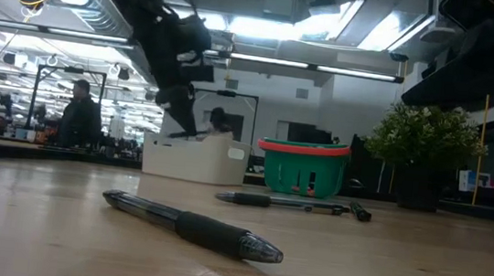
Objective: Sort pens & pencils
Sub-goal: Put the black pen into the white bin
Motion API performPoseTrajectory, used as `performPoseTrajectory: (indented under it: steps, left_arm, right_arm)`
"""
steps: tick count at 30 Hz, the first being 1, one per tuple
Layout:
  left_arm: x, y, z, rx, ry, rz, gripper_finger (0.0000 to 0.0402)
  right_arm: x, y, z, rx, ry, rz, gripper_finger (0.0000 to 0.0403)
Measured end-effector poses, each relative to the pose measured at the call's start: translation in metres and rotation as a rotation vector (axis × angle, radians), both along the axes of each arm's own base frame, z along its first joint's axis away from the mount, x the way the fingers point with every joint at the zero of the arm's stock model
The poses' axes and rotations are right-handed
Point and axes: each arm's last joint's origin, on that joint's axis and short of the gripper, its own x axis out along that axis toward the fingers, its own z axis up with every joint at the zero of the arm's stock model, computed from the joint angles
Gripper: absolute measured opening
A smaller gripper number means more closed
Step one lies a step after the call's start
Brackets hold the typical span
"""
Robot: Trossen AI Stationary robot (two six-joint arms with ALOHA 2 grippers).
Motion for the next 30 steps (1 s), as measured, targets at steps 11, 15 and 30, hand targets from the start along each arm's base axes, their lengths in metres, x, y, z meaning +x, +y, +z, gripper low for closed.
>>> performPoseTrajectory:
  steps: [11, 15, 30]
  left_arm:
    - [0.016, 0.013, -0.013, -0.085, 0.065, -0.01, 0.002]
    - [0.013, 0.013, -0.024, -0.136, 0.122, 0.008, 0.0019]
    - [0.013, 0.016, -0.027, -0.16, 0.113, 0.125, 0.011]
  right_arm:
    - [0.0, 0.0, 0.0, 0.002, 0.001, 0.003, 0.0065]
    - [0.0, 0.0, 0.0, 0.007, 0.001, 0.002, 0.0065]
    - [0.0, 0.0, 0.0, 0.031, 0.001, -0.011, 0.0064]
